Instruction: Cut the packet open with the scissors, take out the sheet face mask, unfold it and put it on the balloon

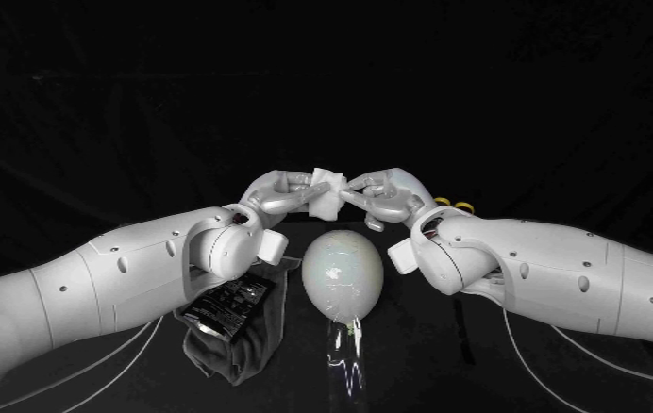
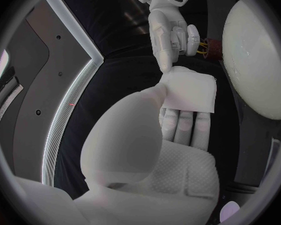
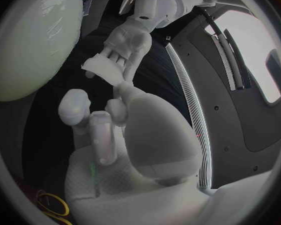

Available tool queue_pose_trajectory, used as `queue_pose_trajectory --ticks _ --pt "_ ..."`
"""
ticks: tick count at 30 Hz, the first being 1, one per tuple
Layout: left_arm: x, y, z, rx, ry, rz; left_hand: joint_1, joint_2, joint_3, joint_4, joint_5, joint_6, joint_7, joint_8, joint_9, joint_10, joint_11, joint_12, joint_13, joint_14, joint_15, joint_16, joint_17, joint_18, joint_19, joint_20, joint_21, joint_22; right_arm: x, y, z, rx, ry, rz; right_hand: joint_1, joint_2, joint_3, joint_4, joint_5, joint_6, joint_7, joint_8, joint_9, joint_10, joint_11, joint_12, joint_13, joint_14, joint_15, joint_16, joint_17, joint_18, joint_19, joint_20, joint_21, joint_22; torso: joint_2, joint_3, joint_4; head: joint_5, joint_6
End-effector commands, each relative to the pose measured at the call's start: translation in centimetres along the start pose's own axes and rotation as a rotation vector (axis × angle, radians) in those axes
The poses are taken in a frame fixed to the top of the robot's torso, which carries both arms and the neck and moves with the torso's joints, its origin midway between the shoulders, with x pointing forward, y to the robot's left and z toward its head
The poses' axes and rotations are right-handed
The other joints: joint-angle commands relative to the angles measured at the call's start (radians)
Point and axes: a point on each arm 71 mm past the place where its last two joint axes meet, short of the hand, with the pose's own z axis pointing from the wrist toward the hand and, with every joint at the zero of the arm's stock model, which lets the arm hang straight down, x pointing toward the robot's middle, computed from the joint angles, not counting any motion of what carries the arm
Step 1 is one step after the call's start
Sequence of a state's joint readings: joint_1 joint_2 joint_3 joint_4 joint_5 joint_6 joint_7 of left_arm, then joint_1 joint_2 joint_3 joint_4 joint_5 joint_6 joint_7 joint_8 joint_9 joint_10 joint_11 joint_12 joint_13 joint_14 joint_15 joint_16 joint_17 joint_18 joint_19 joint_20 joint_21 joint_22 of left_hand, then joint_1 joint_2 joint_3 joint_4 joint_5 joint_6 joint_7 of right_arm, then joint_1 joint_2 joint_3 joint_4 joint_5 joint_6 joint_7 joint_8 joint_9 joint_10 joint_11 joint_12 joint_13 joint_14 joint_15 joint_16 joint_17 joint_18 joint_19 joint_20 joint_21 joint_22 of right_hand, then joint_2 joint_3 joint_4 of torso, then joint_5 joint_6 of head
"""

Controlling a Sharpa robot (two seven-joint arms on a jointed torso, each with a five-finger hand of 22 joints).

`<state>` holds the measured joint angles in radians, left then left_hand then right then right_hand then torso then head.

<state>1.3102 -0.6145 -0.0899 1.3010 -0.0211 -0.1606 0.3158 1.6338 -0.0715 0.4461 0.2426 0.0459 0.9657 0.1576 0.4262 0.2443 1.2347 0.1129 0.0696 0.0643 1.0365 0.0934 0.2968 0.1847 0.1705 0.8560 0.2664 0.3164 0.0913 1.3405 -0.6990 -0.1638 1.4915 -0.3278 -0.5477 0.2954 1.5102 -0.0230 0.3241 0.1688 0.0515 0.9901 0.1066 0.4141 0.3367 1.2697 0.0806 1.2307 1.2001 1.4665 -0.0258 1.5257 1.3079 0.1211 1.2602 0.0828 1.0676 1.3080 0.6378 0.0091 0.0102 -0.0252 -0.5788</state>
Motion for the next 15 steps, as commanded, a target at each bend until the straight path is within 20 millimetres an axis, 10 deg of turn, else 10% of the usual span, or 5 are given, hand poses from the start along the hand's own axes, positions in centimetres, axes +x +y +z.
queue_pose_trajectory --ticks 1,7,15 --pt "0.24 -0.17 0.03 0.008 0.013 -0.004 -0.008 0.004 0.008 -0.001 0.003 0.0 0.001 0.005 0.024 0.008 -0.002 -0.006 -0.001 0.009 -0.001 -0.006 0.001 0.01 0.003 0.0 0.006 0.001 -0.12 0.06 0.01 -0.003 -0.018 -0.026 0.018 0.005 0.027 -0.019 -0.002 0.002 -0.01 0.016 0.011 0.086 -0.059 0.031 0.032 0.055 -0.009 0.012 0.148 -0.017 0.023 -0.003 0.03 0.068 0.0 -0.0003 -0.0004 -0.001 -0.001" --pt "0.2 -0.12 0.03 0.002 0.006 -0.001 -0.013 0.002 0.014 -0.003 0.003 -0.004 0.004 0.004 0.025 0.004 0.001 -0.008 -0.002 0.006 0.001 -0.01 0.002 0.009 0.001 0.0 0.006 0.002 -0.14 0.15 -0.1 -0.006 -0.028 -0.035 -0.005 -0.008 0.097 -0.045 -0.002 0.005 -0.013 0.041 0.025 0.121 -0.061 0.062 0.071 0.073 -0.014 0.022 0.183 -0.026 0.055 -0.01 0.078 0.092 0.0 0.0004 -0.0003 0.0 0.0" --pt "-0.08 0.12 0.05 -0.032 -0.027 0.017 -0.092 -0.056 0.015 0.024 0.003 -0.166 0.095 -0.097 -0.014 -0.247 0.09 -0.007 -0.003 -0.179 0.082 -0.092 -0.018 -0.03 -0.105 0.023 -0.055 -0.024 -0.02 0.57 -0.53 -0.021 -0.035 -0.026 -0.048 -0.03 0.172 -0.073 -0.003 0.007 -0.016 0.058 0.035 0.137 -0.067 0.068 0.085 0.082 -0.018 0.027 0.202 -0.034 0.08 -0.015 0.115 0.112 -0.001 0.0006 -0.0005 -0.001 0.001"
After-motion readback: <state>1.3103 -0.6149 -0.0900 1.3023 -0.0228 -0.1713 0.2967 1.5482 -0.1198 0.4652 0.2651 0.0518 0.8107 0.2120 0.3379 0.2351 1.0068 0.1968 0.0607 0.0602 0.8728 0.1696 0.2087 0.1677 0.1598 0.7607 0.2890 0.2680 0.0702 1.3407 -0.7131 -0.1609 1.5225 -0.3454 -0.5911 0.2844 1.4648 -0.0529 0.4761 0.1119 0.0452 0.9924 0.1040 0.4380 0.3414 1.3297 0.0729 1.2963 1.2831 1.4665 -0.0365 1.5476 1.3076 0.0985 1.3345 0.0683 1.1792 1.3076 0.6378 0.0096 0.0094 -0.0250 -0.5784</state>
